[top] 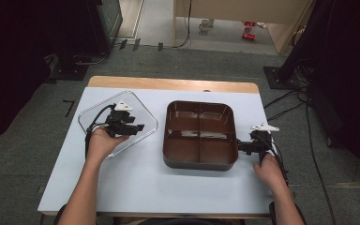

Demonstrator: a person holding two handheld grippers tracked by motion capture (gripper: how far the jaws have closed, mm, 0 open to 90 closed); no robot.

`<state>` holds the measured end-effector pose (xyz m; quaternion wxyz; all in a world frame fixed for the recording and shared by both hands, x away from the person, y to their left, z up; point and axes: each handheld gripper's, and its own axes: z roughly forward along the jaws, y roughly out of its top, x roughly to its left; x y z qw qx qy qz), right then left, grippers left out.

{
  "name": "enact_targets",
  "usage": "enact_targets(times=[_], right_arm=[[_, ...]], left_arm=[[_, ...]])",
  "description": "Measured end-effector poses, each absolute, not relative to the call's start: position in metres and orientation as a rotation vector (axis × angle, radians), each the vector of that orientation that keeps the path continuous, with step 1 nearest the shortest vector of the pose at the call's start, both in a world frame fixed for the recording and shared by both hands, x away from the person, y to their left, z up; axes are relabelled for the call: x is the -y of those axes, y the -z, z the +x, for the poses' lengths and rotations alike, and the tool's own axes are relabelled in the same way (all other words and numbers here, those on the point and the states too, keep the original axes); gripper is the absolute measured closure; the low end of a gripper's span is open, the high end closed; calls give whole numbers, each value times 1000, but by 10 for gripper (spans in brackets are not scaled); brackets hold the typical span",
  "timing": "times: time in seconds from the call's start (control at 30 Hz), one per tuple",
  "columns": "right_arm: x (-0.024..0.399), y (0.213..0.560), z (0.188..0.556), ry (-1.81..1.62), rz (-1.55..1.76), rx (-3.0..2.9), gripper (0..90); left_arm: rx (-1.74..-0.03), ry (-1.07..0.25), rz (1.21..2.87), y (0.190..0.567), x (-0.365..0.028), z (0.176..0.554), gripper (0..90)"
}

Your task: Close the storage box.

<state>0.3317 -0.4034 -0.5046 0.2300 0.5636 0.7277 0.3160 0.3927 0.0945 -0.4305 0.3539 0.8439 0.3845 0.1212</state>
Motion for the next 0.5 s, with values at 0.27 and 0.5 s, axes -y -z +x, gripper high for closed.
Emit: enact_targets(times=[0.27,0.5], right_arm=[[403,505,332,-869,1549,-2002,74],[403,505,332,-870,1548,-2002,74]], left_arm=[[-1043,-359,2146,430,-116,409,449],[-1116,-411,2117,439,-134,423,439]])
